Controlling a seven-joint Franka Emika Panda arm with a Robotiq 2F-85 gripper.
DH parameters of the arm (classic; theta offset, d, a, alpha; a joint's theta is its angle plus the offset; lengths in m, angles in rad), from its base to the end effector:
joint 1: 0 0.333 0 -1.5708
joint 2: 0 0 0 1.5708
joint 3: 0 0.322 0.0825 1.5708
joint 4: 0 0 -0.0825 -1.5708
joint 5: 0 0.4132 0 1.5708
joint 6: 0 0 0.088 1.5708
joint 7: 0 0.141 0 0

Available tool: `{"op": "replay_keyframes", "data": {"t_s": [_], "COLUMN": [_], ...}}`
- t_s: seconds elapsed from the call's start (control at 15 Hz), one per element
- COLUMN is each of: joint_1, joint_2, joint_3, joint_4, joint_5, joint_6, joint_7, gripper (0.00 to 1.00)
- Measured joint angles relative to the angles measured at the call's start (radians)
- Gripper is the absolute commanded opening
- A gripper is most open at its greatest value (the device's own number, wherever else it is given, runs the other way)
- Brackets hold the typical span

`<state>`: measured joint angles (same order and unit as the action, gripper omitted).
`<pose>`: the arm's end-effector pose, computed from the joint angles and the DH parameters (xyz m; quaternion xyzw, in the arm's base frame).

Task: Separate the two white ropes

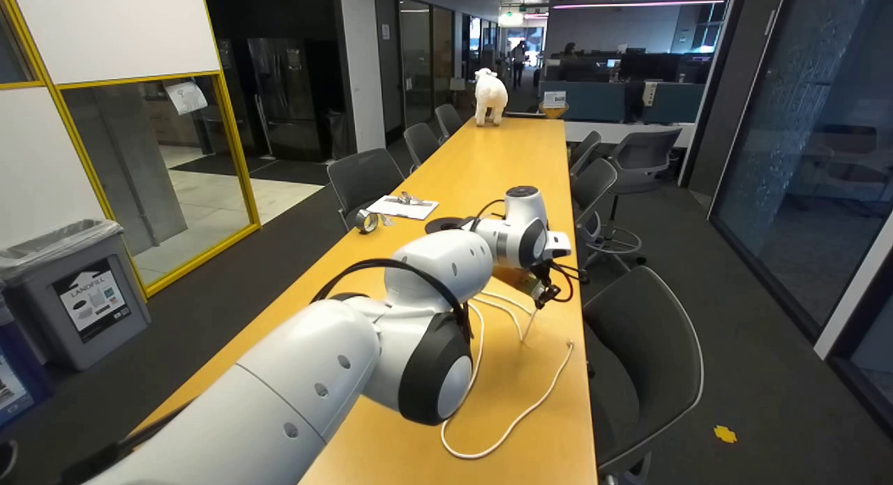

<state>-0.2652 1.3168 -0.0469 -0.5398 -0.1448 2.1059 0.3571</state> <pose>0.8343 -0.2557 0.1834 0.9485 -0.2779 0.1269 0.0838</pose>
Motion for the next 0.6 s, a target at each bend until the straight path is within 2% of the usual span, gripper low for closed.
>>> {"op": "replay_keyframes", "data": {"t_s": [0.6], "joint_1": [-0.008], "joint_2": [0.042], "joint_3": [-0.028], "joint_4": [0.0], "joint_5": [-0.002], "joint_6": [-0.099], "joint_7": [0.0], "gripper": [0.01]}}
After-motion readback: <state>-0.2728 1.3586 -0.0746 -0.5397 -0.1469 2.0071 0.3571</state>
